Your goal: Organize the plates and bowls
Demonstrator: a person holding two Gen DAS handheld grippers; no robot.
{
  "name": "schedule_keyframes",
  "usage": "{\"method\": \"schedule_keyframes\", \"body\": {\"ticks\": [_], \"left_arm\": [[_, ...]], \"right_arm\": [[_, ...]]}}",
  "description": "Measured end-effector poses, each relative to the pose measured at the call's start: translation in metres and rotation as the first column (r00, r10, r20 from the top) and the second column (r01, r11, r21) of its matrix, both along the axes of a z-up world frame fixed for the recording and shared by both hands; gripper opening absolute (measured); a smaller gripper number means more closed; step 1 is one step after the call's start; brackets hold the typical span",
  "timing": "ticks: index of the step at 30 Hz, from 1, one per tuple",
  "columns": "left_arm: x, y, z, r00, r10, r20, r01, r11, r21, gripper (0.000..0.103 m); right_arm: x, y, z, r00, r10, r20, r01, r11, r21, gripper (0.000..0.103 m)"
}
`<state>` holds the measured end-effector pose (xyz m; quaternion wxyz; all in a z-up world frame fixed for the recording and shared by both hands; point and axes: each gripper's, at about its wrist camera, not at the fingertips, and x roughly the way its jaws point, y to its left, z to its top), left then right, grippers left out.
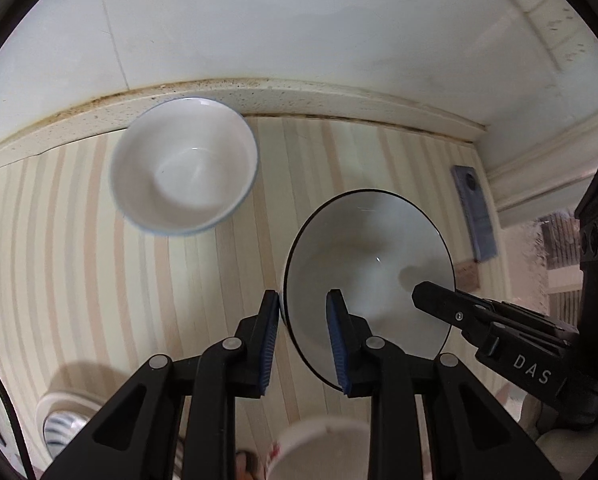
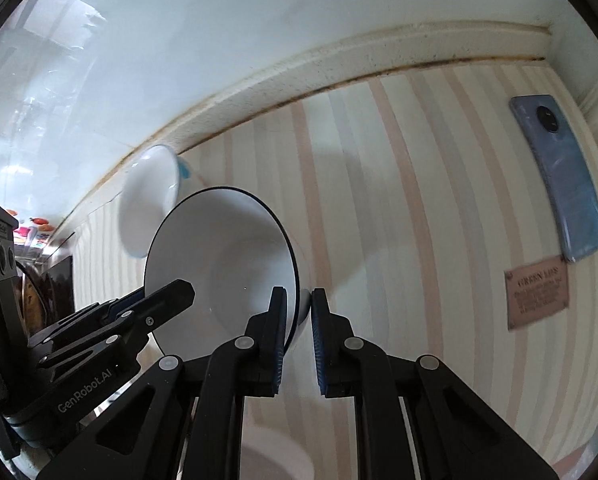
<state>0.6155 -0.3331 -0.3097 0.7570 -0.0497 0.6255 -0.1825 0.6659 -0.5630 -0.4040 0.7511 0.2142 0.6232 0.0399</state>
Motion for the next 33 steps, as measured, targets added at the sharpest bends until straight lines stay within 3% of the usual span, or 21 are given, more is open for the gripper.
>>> {"method": "schedule_keyframes", "body": {"ticks": [6,12,22,33], "left_arm": [[-0.039,0.014,0.027,0.999,-0.027,0.02,0.028,1.0,-0.012,0.022],[-0.082,0.019,0.029,0.998,-0.064,0.012,0.064,0.998,0.014,0.022],[-0.13,0.016,0.004,0.991,-0.126,-0.033,0.128,0.99,0.065,0.022],[-0.141,0.01,-0.018,0.987,-0.154,-0.051,0.159,0.979,0.126,0.022]], "right_arm": [[-0.043,0.003,0.035,1.0,0.012,0.022,-0.012,1.0,0.006,0.014],[-0.093,0.015,0.047,0.999,0.025,0.02,-0.025,1.0,0.006,0.014],[-0.164,0.029,0.019,0.999,0.007,-0.045,-0.005,1.0,0.029,0.014],[-0.183,0.034,-0.01,0.997,-0.005,-0.083,0.007,1.0,0.029,0.014]]}}
